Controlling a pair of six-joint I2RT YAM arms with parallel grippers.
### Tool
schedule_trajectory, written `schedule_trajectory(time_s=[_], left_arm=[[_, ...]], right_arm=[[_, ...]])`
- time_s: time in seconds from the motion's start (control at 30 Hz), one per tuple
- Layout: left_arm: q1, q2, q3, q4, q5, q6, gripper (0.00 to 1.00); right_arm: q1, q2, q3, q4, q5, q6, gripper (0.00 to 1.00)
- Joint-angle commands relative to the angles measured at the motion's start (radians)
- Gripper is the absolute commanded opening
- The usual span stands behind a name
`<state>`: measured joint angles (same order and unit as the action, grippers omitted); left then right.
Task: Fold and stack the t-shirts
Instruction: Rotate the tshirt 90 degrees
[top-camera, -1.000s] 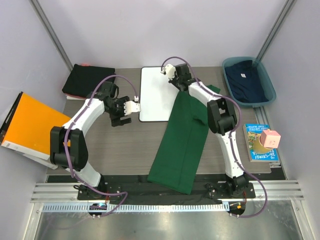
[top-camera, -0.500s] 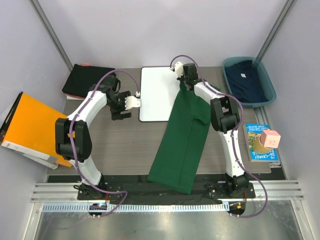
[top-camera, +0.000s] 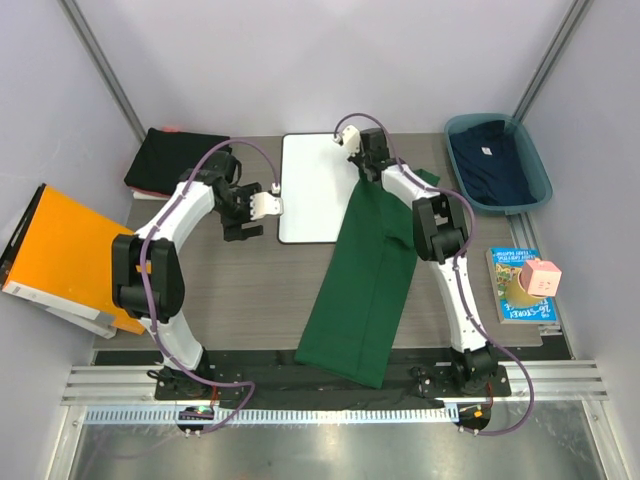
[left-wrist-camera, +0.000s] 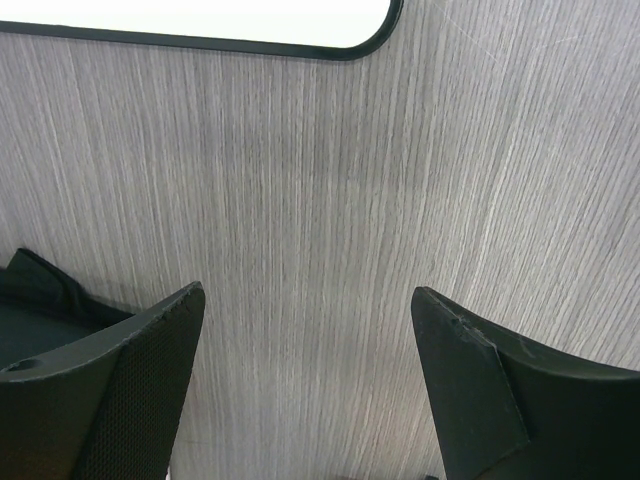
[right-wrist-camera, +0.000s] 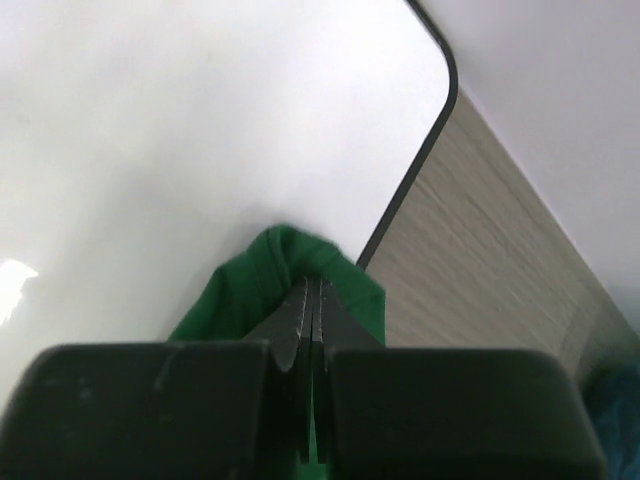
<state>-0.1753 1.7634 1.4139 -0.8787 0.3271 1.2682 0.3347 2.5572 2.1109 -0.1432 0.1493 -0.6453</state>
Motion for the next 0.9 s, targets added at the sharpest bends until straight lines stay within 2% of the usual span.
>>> schedule_trajectory(time_s=[0.0,0.17,0.57,0.67,0.7,0.83,0.87], left_arm=[[0.002,0.011,0.019,0.017,0.018,-0.01,0.84],[0.002,0.014,-0.007,0.046,-0.013,-0.018,0.84],[-0.015,0.025,-0.024,0.07,-0.017,-0.033,0.84],[-0.023,0.024,-0.032,0.086,-0.032,-0.046,0.84],[-0.026,0.021,-0.038,0.098,-0.04,-0.052,0.84],[-0.043,-0.005,-0.102,0.255,-0.092,-0.122,0.86],[-0.049,-0.021,-0.115,0.288,-0.105,-0.159,0.87]], right_arm=[[0.01,0.106,0.173,-0.015,-0.036,0.009,0.01],[0.015,0.196,0.294,0.022,-0.071,-0.017,0.01],[0.147,0.238,0.288,0.139,-0.243,-0.145,0.01],[0.187,0.268,0.294,0.224,-0.181,-0.204,0.01],[0.193,0.277,0.294,0.305,-0.154,-0.208,0.01],[0.191,0.29,0.296,0.508,0.025,-0.203,0.13],[0.185,0.282,0.293,0.533,0.079,-0.2,0.27]])
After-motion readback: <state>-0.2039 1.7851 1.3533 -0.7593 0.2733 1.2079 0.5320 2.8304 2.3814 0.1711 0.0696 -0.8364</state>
